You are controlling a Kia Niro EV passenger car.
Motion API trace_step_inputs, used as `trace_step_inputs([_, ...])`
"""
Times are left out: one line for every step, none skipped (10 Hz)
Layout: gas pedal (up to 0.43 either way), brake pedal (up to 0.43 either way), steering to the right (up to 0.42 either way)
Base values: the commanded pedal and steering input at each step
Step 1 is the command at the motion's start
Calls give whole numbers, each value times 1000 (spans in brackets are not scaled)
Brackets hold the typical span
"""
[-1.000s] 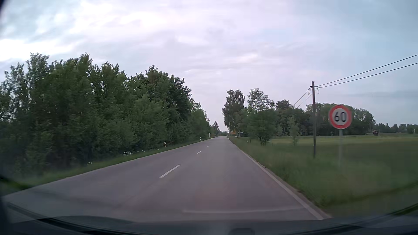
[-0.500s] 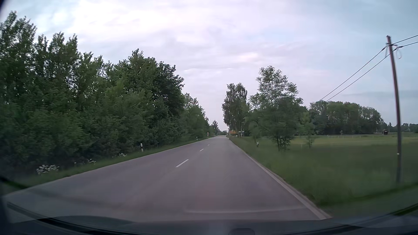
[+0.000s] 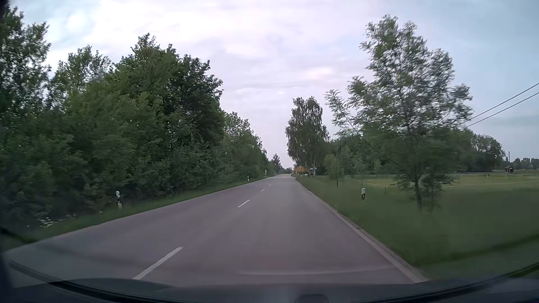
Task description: Follow the waypoints while adhering to traffic rules and regulations
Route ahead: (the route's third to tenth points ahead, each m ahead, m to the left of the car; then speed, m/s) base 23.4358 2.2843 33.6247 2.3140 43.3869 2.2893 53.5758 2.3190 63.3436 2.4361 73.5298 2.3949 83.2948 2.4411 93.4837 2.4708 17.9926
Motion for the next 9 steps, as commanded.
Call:
trace_step_inputs([110,0,1])
trace_step_inputs([118,0,1])
trace_step_inputs([118,0,1])
trace_step_inputs([130,0,1])
trace_step_inputs([130,0,1])
trace_step_inputs([130,0,1])
trace_step_inputs([130,0,1])
trace_step_inputs([130,0,1])
trace_step_inputs([130,0,1])
